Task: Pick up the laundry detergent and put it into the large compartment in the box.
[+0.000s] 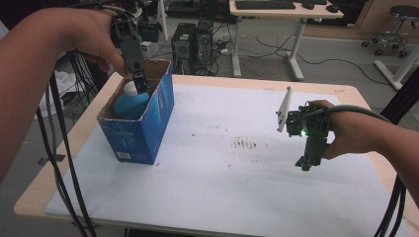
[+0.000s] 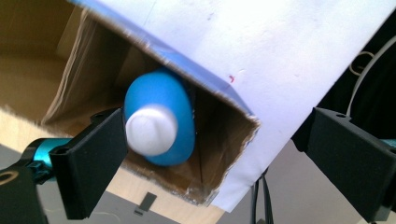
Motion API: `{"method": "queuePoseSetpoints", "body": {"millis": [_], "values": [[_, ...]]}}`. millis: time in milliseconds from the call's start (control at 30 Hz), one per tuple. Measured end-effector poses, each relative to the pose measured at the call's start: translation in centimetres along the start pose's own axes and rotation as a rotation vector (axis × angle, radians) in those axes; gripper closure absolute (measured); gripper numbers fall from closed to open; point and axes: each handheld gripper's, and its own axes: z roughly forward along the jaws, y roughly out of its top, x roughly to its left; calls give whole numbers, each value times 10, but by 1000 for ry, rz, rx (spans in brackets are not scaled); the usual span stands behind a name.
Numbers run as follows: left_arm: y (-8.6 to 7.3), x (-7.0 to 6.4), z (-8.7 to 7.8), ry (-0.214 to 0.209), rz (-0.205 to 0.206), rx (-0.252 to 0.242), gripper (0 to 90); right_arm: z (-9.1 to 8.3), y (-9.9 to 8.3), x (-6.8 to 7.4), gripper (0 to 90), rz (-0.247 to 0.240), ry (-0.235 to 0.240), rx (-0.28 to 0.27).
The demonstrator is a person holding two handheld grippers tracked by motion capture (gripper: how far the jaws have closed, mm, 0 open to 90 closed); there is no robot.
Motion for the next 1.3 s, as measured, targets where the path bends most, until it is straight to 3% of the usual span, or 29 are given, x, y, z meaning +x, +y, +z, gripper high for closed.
{"method": "queuePoseSetpoints", "body": {"millis": [33, 267, 633, 833, 1067, 1300], "values": [[6, -6, -2, 1, 36, 4, 58, 0, 0, 0, 23, 3, 0, 0], [29, -26, -2, -31, 154, 2, 16, -4, -1, -1, 23, 9, -4, 1], [66, -55, 24, -33, 387, 6, 16, -9, 0, -3, 23, 18, -3, 4], [81, -65, 44, -29, 450, 19, 16, -12, 0, -3, 23, 24, -2, 5], [88, -66, 56, -15, 478, 24, 16, -12, -1, -3, 23, 31, 1, 12], [87, -67, 66, -39, 487, 19, 16, -14, -2, -5, 23, 31, -3, 0]]}}
